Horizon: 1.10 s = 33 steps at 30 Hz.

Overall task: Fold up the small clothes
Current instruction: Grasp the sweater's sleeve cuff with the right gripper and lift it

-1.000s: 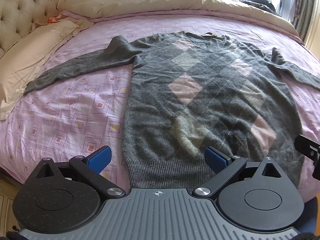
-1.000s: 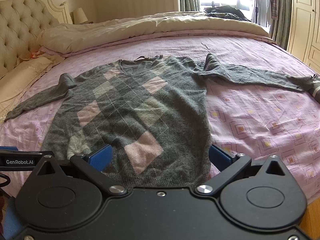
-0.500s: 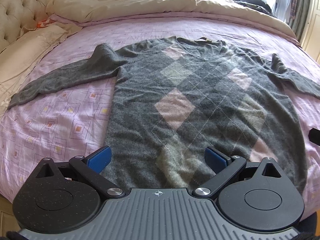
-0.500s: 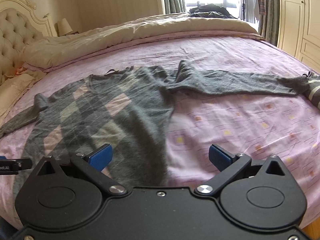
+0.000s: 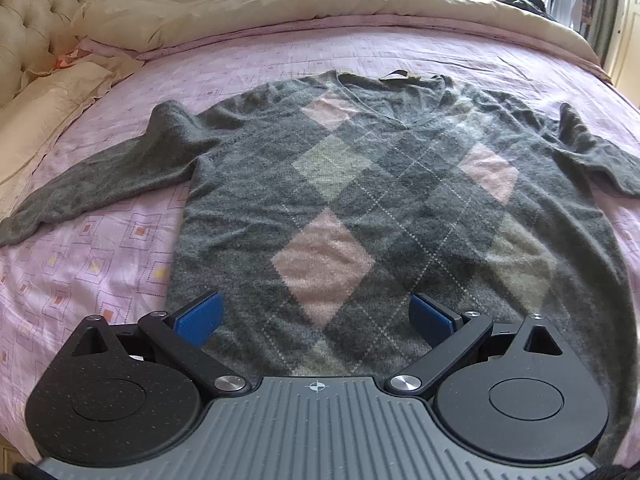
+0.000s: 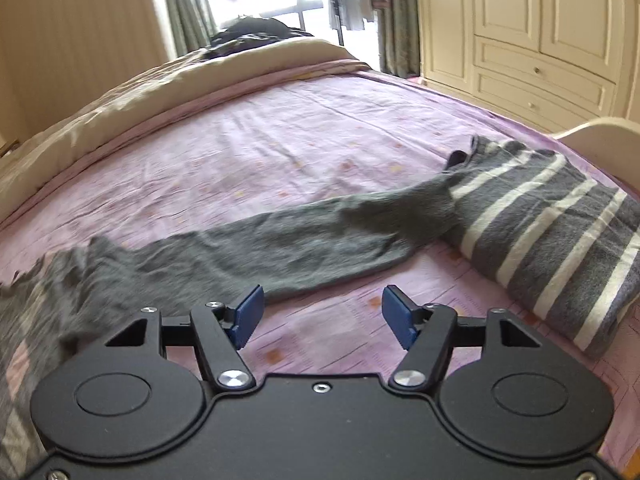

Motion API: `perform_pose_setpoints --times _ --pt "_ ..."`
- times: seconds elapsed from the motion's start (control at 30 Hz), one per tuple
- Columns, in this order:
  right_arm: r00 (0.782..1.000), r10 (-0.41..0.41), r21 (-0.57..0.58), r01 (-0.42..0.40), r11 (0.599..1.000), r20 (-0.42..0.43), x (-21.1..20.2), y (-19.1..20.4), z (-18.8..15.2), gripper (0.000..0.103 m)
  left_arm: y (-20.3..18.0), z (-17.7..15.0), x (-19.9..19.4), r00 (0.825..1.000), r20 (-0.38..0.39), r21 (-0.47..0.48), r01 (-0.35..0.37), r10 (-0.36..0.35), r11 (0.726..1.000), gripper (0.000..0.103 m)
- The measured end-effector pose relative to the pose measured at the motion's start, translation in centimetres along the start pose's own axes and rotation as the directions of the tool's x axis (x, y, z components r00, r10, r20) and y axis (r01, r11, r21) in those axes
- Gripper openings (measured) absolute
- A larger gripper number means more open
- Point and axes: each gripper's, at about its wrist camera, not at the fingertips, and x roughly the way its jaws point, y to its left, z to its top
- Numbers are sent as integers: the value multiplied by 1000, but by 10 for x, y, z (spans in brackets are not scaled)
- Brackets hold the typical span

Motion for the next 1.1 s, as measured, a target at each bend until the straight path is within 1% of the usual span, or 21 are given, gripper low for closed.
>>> perform_pose_setpoints --times 0.07,0.13,0.27,0.33,0.43,0.5,0.57,0.6,0.63,0.7,0.8,0.9,1.0,1.1 --pt "1000 -26 63 27 998 -16 18 -21 9 68 -3 1 7 1000 -7 -3 1 -1 1000 101" --pt "999 -46 102 48 994 -29 34 -36 13 65 -6 1 14 1000 -18 -4 2 -2 1000 101" --pt "998 -24 177 33 984 -53 59 -54 13 64 -9 -2 29 999 -54 5 -4 4 1000 101" --pt "999 -21 203 30 979 -46 67 -59 13 64 -9 -5 36 997 -72 3 1 0 1000 102" --pt "999 -27 210 30 977 -18 75 -63 17 63 -5 -7 37 998 -57 -18 21 -22 1000 103" --pt "999 -42 212 44 976 -10 80 -62 21 61 -4 -9 38 998 -44 -14 32 -33 999 103" --pt "999 -44 209 44 977 -7 82 -61 25 48 -3 -13 37 999 -15 -4 42 -43 999 103" --pt "1000 -21 210 22 977 -4 84 -62 27 22 -3 -15 36 999 0 -2 47 -47 999 103" --pt "1000 -5 225 6 974 -6 85 -63 29 12 -3 -17 36 999 11 0 50 -50 999 103" --pt "1000 -25 240 26 970 -4 83 -61 34 11 -3 -17 36 999 17 0 51 -51 999 103" --pt "999 -31 183 26 983 26 68 -45 50 11 -3 -12 37 998 0 2 58 -58 998 103" --pt "998 -2 103 -4 995 67 45 -14 72 11 0 -7 38 996 -23 22 81 -80 996 103" --pt "993 57 27 -60 998 106 19 26 94 11 6 -3 35 992 -31 8 119 -119 993 101" --pt "982 135 -48 -130 990 135 -4 76 112 11 14 0 26 988 -3 -7 153 -153 988 101"
